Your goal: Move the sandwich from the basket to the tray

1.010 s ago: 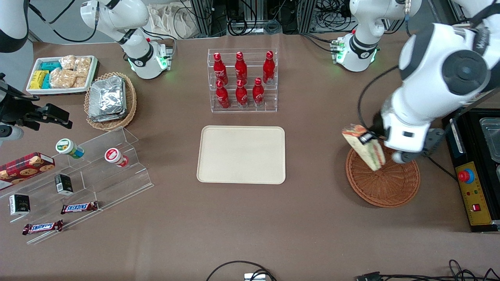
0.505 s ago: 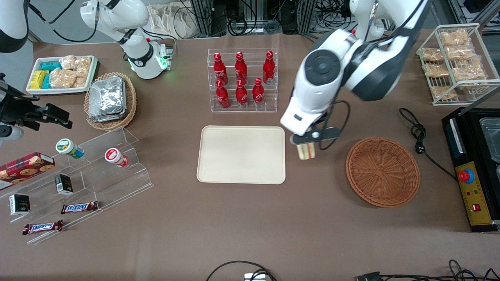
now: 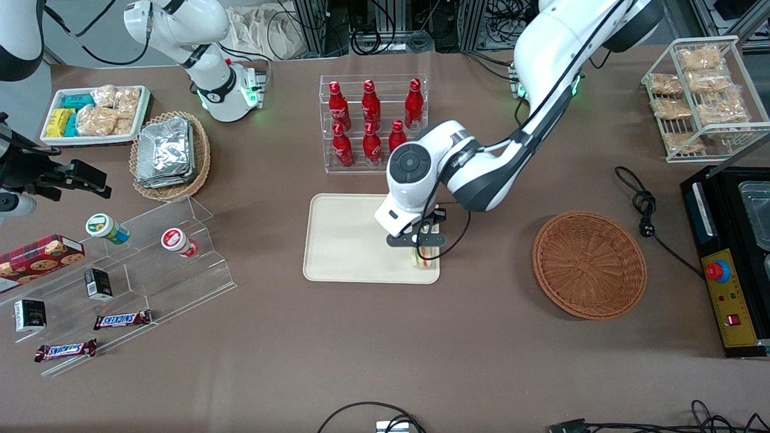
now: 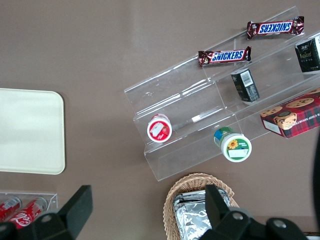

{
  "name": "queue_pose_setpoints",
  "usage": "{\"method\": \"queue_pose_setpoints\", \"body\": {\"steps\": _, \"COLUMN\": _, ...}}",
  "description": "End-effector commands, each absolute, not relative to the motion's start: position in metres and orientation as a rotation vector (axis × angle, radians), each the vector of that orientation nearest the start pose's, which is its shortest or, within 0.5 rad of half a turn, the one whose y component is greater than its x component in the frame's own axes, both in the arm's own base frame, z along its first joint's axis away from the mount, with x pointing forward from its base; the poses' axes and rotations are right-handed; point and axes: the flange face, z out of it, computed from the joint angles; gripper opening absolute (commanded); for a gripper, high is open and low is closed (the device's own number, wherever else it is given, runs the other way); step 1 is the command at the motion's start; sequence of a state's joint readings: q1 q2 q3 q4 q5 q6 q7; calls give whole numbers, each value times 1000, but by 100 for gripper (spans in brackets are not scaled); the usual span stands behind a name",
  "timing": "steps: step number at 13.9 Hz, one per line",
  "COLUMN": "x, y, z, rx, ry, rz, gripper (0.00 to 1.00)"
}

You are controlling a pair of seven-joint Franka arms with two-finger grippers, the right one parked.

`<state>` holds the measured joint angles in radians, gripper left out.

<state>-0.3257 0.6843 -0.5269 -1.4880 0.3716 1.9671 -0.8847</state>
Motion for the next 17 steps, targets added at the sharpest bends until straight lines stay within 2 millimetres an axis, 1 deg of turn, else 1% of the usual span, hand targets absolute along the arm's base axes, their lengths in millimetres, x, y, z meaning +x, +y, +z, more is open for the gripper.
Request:
{"method": "queue_pose_setpoints", "body": {"steps": 1, "x": 524, "y": -473, "z": 282, "rx": -3045, "ry": 85, "rz": 52, "gripper": 12}}
{"method": "queue_pose_setpoints", "body": {"steps": 2, "x": 524, "y": -474, "z": 275, "rx": -3048, "ry": 92, "rz": 55, "gripper": 15}}
{"method": "queue_pose_setpoints", "body": {"steps": 5, "x": 520, "y": -475, "z": 257, "rx": -3063, "ry": 101, "rz": 65, "gripper": 19}}
{"method": "queue_pose_setpoints", "body": {"steps": 7, "x": 520, "y": -472, "z": 249, "rx": -3085, "ry": 83, "rz": 50, "gripper": 30}}
{"method": "queue_pose_setpoints", "body": {"steps": 8, "x": 518, "y": -472, "z": 245, "rx": -3095, "ry": 81, "rz": 44, "gripper": 61}}
{"method": "queue_pose_setpoints", "body": {"steps": 9, "x": 517, "y": -473, "z": 244, "rx": -3099, "ry": 84, "rz": 43, "gripper": 100}}
{"method": "queue_pose_setpoints", "body": {"steps": 12, "x": 519, "y": -469, "z": 246, "rx": -3094, "ry": 2, "rz": 46, "gripper": 100}}
{"method": "queue_pose_setpoints", "body": {"steps": 14, "x": 519, "y": -471, "z": 257, "rx": -3095, "ry": -69, "rz": 15, "gripper": 100}}
{"method": "queue_pose_setpoints", "body": {"steps": 15, "x": 520, "y": -471, "z": 273, "rx": -3096, "ry": -71, "rz": -17, "gripper": 100}}
{"method": "queue_pose_setpoints", "body": {"steps": 16, "x": 523, "y": -466, "z": 294, "rx": -3084, "ry": -90, "rz": -47, "gripper": 100}}
{"method": "queue_pose_setpoints", "body": {"steps": 17, "x": 532, "y": -450, "z": 322, "rx": -3060, "ry": -130, "rz": -73, "gripper": 100}}
